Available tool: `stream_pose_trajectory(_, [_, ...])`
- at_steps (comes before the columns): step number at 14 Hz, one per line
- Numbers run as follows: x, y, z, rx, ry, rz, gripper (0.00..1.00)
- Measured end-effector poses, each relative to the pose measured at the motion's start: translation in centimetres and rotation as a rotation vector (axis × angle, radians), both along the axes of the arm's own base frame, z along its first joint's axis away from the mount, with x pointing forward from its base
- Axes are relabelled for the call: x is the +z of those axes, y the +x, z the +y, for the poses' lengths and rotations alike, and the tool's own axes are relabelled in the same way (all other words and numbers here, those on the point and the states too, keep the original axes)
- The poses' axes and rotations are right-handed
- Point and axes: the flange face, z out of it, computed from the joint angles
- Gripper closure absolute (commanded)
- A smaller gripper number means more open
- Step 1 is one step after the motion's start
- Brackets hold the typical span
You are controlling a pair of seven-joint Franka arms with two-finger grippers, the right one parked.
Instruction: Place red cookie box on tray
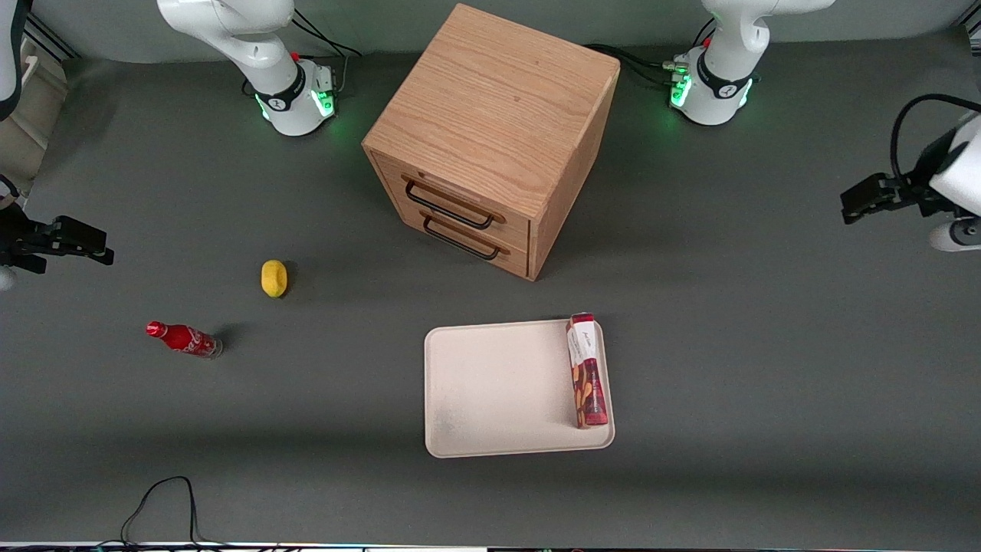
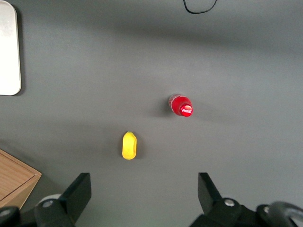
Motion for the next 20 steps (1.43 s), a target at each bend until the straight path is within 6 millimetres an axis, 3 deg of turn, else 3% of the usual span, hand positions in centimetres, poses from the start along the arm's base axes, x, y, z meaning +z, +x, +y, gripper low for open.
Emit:
stream_pose_trajectory(2, [-1.5,0.2,1.9,0.002,-0.006,-0.002,0.0])
stream_pose_trajectory(8, [-3.1,1.2,3.1,0.032,-0.072,-0.06,0.0])
stream_pose_trajectory(15, [-3.2,1.6,0.8,0.014,-0.097,-0.073,0.0])
stream_pose_trajectory(20, [-3.1,1.3,0.7,0.013,-0.096,-0.06,0.0])
